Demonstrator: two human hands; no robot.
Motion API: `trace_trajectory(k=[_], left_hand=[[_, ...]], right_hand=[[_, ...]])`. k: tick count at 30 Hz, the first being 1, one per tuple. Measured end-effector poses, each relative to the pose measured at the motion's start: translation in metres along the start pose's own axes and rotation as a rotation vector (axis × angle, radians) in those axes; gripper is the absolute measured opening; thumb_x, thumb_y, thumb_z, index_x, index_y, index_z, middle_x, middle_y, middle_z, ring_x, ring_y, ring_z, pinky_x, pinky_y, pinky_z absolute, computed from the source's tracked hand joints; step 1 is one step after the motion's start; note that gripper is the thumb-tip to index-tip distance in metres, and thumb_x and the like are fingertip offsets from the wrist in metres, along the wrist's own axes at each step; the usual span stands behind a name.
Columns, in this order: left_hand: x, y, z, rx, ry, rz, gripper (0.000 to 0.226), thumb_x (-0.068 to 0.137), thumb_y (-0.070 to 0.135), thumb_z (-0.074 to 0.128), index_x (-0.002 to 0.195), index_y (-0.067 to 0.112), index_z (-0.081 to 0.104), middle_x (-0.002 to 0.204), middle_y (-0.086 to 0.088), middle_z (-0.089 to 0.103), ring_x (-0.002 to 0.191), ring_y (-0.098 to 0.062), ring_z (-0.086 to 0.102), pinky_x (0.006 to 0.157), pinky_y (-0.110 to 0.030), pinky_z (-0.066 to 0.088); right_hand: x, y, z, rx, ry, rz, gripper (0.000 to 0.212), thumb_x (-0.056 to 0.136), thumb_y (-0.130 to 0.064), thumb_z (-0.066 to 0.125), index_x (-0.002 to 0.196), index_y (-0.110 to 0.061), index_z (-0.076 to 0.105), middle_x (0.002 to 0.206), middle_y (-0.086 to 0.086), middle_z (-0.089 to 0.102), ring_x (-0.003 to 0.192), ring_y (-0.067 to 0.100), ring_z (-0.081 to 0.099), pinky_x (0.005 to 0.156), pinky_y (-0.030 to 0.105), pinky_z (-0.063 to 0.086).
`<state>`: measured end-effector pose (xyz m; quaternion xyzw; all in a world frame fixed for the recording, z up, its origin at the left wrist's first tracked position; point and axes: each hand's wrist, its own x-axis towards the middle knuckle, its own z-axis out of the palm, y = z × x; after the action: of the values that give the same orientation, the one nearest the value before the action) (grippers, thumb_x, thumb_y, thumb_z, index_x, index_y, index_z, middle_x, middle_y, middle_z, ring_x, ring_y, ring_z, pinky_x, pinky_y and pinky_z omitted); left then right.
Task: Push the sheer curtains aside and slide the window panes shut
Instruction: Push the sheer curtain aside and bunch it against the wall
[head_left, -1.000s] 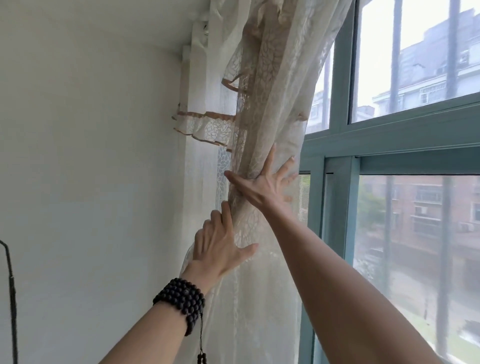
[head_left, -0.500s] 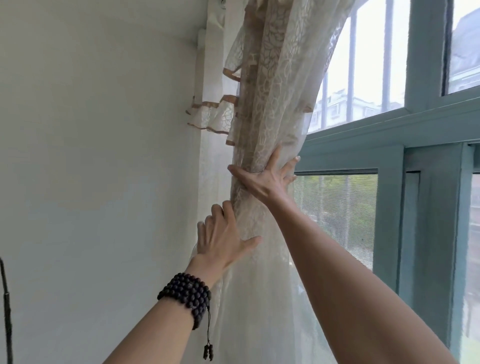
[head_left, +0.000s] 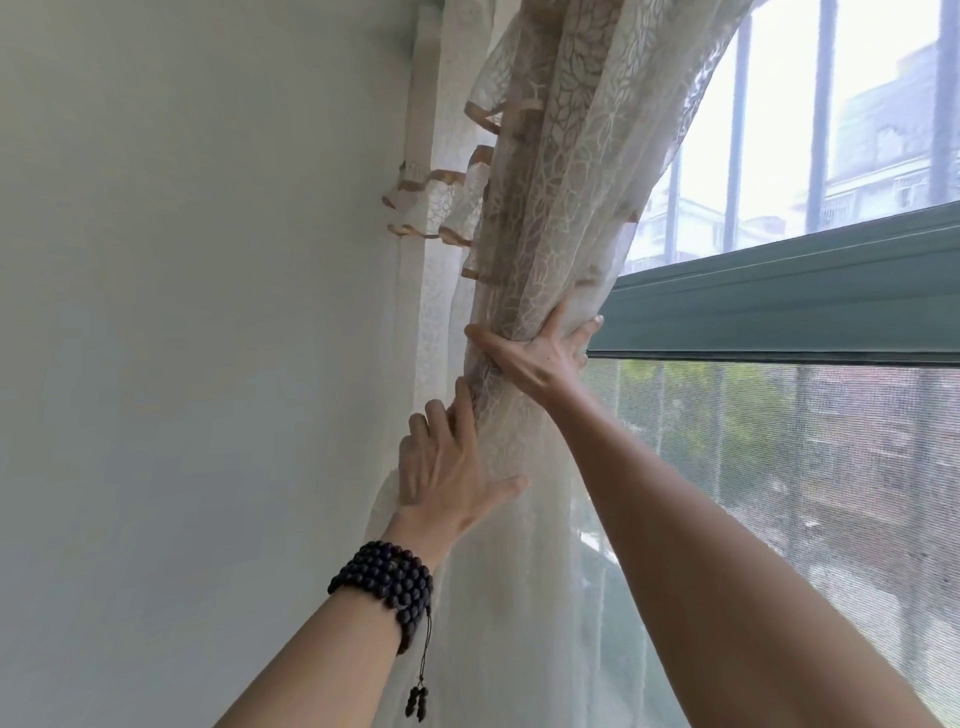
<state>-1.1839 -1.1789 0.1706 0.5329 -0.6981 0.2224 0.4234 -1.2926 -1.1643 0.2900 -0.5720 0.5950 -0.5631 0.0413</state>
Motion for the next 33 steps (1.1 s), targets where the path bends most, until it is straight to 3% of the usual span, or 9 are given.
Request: trace_trajectory(k=[4,8,16,21,33], left_hand=[[0.019,-0.009,0.019,0.014,0.033,0.008,0.133,0.058,0.091,0.052,0.155,0.021,-0.007,0.135,-0.017,0.036,0.110,-0.031,0.042,0.096,-0.043,0.041],[0.040,-0.013,0.037,-0.021,0.009,-0.031,0.135,0.058,0.090,0.058,0.153,0.032,-0.018,0.155,-0.025,0.015,0.128,-0.041,0.033,0.105,-0.049,0.032],[0.072,-0.010,0.106,0.010,0.034,-0.088,0.142,0.053,0.077,0.075,0.149,0.040,-0.022,0.149,-0.025,0.017,0.126,-0.038,0.032,0.104,-0.044,0.035],[0.086,-0.046,0.157,0.070,-0.001,-0.132,0.137,0.055,0.081,0.070,0.150,0.041,-0.020,0.150,-0.026,0.015,0.125,-0.037,0.033,0.103,-0.043,0.036],[0.142,-0.127,0.220,0.087,-0.027,-0.155,0.133,0.057,0.082,0.070,0.152,0.037,-0.013,0.153,-0.023,0.004,0.132,-0.038,0.023,0.111,-0.046,0.029]], right_hand=[[0.023,0.007,0.014,-0.024,-0.025,-0.015,0.145,0.045,-0.095,0.063,0.149,-0.047,-0.026,0.160,0.014,-0.036,0.150,0.052,-0.009,0.117,0.068,0.009],[0.047,0.010,0.021,-0.023,-0.039,-0.037,0.146,0.051,-0.093,0.065,0.150,-0.043,-0.029,0.159,0.016,-0.037,0.150,0.053,-0.008,0.118,0.068,0.009],[0.108,0.031,0.058,-0.026,-0.068,-0.068,0.143,0.052,-0.094,0.064,0.149,-0.046,-0.029,0.160,0.015,-0.036,0.150,0.053,-0.006,0.114,0.071,0.015],[0.144,0.067,0.114,0.012,-0.178,-0.082,0.142,0.051,-0.092,0.064,0.150,-0.046,-0.027,0.158,0.012,-0.040,0.150,0.053,-0.011,0.116,0.070,0.011],[0.204,0.064,0.221,0.010,-0.215,-0.079,0.140,0.055,-0.093,0.061,0.153,-0.043,-0.025,0.158,0.011,-0.042,0.150,0.051,-0.017,0.114,0.072,0.012]])
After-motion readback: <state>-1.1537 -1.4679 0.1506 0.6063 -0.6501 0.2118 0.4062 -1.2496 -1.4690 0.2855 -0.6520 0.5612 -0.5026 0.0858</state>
